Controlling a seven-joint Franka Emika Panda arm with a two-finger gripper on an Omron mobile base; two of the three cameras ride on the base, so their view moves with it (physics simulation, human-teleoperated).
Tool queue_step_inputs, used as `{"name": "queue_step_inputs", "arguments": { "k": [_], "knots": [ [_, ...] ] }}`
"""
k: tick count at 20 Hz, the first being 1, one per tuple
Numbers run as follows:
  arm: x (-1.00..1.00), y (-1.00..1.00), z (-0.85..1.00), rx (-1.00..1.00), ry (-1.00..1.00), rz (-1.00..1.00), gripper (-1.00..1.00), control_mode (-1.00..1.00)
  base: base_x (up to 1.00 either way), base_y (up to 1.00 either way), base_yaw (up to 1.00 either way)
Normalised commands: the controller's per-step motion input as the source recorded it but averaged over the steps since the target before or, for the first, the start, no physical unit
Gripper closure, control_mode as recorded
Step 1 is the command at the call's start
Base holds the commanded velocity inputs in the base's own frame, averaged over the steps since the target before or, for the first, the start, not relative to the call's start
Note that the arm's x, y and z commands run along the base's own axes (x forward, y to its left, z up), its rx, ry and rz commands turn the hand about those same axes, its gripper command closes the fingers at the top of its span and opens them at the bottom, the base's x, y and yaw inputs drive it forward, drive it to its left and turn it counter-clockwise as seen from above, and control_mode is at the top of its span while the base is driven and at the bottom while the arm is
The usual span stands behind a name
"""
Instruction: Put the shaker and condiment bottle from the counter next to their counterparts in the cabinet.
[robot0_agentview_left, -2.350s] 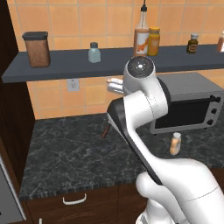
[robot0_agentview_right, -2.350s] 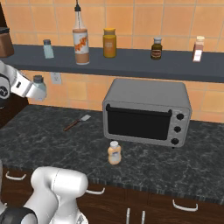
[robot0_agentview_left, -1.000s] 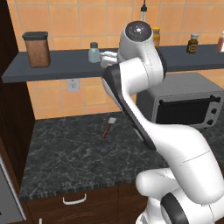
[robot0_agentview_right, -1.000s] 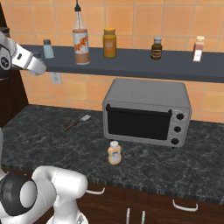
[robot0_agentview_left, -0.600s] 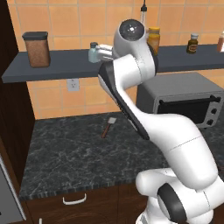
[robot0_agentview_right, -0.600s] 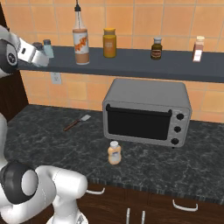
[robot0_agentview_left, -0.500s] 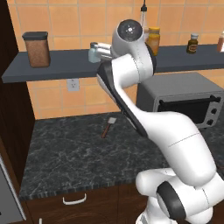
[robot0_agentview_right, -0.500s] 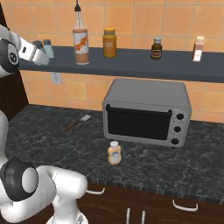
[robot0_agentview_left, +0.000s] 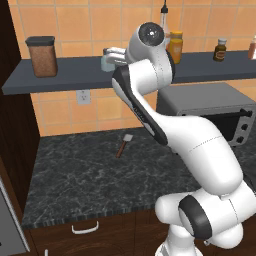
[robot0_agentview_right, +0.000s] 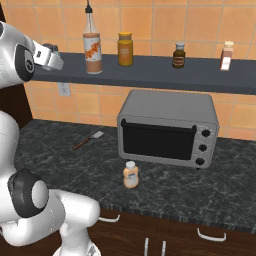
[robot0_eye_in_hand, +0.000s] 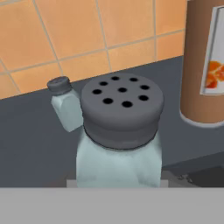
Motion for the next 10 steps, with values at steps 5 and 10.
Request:
{"name": "queue_step_inputs", "arguments": {
  "k": [5, 10],
  "knots": [
    [0.28, 0.03, 0.04, -0.04, 0.00, 0.15, 1.00, -1.00, 0.00, 0.00, 0.00],
    [0.16, 0.14, -0.01, -0.14, 0.00, 0.09, 1.00, -1.00, 0.00, 0.00, 0.00]
  ]
}}
